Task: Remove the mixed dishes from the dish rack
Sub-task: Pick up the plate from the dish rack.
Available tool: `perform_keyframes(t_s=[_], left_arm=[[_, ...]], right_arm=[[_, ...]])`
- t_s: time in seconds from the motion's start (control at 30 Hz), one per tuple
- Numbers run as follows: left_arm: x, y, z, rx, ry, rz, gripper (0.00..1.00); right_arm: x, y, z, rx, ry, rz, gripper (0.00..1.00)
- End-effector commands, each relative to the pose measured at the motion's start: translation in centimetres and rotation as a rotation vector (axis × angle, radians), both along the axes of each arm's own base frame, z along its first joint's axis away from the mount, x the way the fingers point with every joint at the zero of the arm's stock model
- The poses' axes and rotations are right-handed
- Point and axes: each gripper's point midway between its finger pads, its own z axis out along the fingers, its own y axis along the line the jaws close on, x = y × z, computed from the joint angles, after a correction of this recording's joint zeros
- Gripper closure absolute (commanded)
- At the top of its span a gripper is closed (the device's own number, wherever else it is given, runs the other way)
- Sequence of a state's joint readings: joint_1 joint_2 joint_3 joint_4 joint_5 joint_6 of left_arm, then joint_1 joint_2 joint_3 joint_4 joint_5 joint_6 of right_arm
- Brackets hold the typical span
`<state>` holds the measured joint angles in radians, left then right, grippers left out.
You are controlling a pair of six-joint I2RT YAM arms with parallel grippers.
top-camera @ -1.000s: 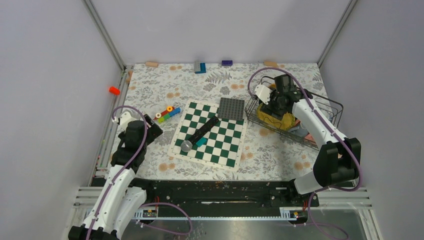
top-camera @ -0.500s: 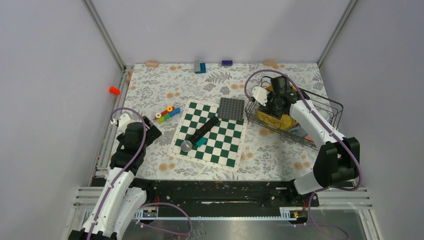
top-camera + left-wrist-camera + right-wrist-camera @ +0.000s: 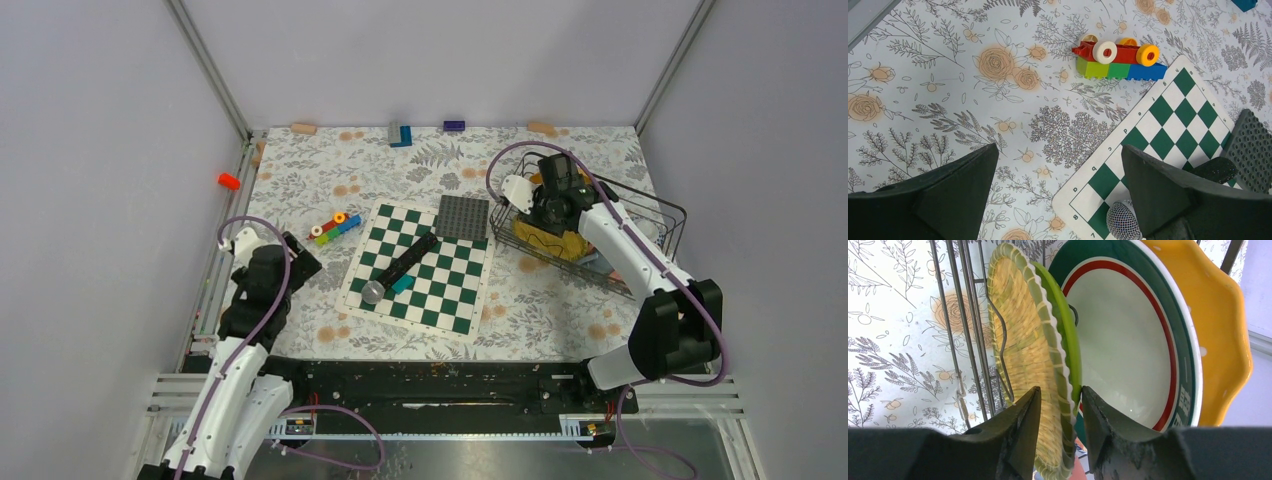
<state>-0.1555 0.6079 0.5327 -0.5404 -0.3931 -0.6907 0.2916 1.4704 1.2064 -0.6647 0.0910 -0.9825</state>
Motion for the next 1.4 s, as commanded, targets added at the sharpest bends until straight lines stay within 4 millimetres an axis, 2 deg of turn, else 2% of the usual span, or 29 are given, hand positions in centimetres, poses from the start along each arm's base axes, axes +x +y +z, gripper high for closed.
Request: perform_keyframes(t_s=[0.0, 0.17, 0.33, 0.57, 0.73, 1.0, 1.23, 1.37], left_arm=[[0.5, 0.3, 2.8, -0.01, -0.082, 0.027, 0.01], [0.4, 0.4, 3.3, -0.014, -0.106, 0.034, 0.01], [0.3, 0.5, 3.5, -0.017, -0.115, 0.039, 0.01], [0.4, 0.3, 3.7, -0.024, -0.122, 0.034, 0.01], [0.4, 0.1, 4.1, -0.033, -0.135, 0.024, 0.01], [-0.1, 0.2, 4.8, -0.04, -0.166, 0.025, 0.01], [-0.2, -0.1, 5.4, -0.057, -0.19, 0.011, 0.01], [-0.1, -0.5, 5.5, -0.069, -0.204, -0.008, 0.01]], right_arm=[[-0.7, 0.0, 1.5, 0.001, -0.016, -0.009, 0.59], [-1.2, 0.0, 1.6, 0.006, 0.0, -0.002, 0.64], [-1.3, 0.0, 1.8, 0.002, 0.0, 0.007, 0.75], [-1.4, -0.1, 2.9, -0.002, -0.024, 0.03, 0.86], [-2.2, 0.1, 4.2, -0.006, -0.018, 0.086, 1.0], [-3.6, 0.4, 6.1, 0.006, -0.069, 0.189, 1.0], [-3.3, 0.6, 8.8, 0.024, -0.175, 0.2, 1.0], [-3.3, 1.5, 10.2, 0.07, -0.24, 0.23, 1.0]])
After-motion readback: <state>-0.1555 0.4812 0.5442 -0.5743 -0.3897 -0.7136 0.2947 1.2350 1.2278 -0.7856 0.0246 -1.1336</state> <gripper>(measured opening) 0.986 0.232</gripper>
